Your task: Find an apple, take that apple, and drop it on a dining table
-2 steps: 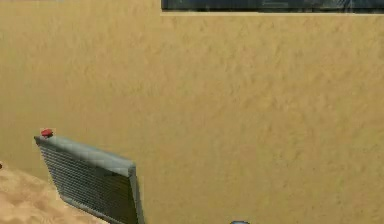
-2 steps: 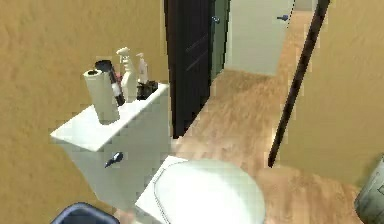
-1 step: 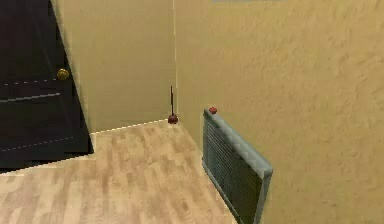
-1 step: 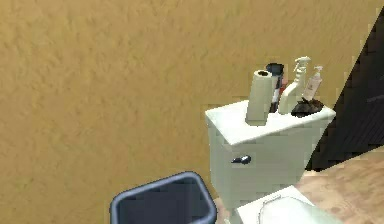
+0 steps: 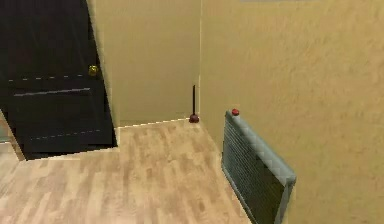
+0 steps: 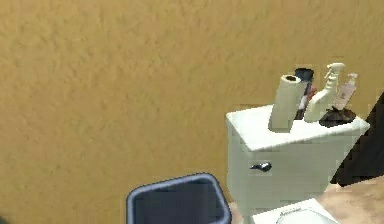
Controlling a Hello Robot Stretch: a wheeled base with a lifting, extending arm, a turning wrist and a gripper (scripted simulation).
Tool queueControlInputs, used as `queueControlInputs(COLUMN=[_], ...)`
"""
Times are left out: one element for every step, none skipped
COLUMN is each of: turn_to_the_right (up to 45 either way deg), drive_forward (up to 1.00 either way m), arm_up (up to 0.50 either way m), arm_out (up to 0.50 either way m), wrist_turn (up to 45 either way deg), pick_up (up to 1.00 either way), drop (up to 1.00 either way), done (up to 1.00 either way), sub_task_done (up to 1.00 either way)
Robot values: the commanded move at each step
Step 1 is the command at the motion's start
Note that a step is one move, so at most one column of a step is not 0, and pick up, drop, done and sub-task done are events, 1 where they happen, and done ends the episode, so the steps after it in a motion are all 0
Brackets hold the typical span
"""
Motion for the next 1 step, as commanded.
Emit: queueControlInputs(turn_to_the_right=[0.0], drive_forward=[0.60], arm_up=[0.00], arm_out=[0.00], wrist_turn=[0.0], pick_up=[0.00], drop=[0.00], done=[0.00], sub_task_done=[0.00])
